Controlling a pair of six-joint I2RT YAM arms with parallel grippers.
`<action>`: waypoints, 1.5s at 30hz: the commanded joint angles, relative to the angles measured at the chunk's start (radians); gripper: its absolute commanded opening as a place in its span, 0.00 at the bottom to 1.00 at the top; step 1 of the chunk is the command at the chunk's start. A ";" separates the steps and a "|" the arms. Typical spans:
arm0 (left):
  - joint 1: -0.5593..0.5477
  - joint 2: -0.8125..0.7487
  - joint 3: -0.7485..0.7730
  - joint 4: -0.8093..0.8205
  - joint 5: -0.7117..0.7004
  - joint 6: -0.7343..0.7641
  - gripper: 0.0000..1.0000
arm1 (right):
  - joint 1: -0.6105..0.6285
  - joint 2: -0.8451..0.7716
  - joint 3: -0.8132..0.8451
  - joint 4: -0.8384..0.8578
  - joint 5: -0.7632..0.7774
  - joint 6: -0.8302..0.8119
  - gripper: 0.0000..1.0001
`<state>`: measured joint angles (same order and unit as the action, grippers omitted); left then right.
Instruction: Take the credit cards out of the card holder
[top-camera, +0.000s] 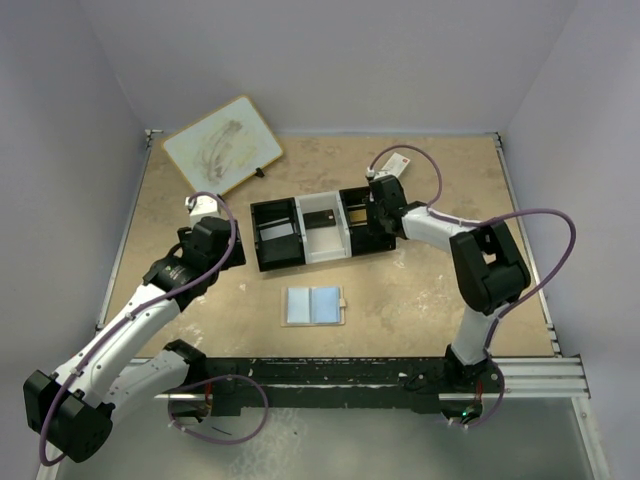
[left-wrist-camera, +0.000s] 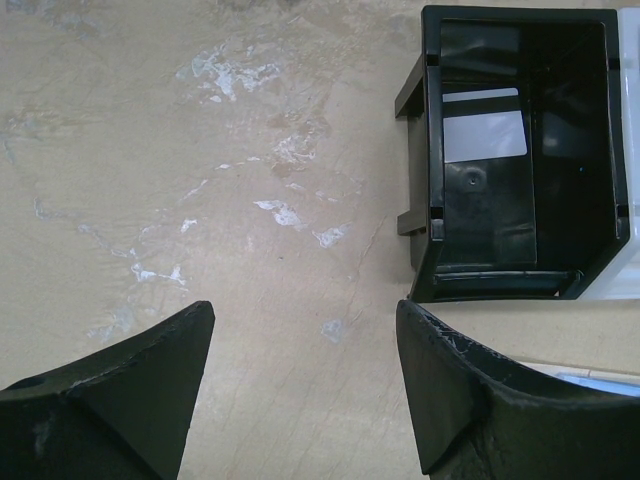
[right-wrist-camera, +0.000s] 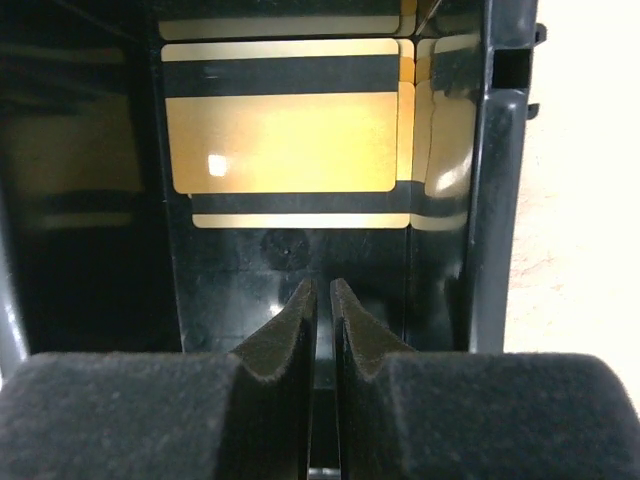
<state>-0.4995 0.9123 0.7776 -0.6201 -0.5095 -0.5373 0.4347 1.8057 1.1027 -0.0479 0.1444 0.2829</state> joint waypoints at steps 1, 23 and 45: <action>0.004 0.002 0.018 0.022 0.002 0.015 0.72 | 0.009 0.029 0.062 0.022 0.048 0.021 0.12; 0.004 0.017 0.017 0.025 0.016 0.021 0.72 | 0.048 0.157 0.163 0.042 0.189 0.061 0.17; 0.004 -0.098 0.018 0.015 -0.094 -0.006 0.72 | 0.103 -0.506 -0.205 0.163 -0.009 0.215 0.59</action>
<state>-0.4995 0.8635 0.7776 -0.6220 -0.5423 -0.5362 0.4858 1.3518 0.9699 0.0944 0.1501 0.4065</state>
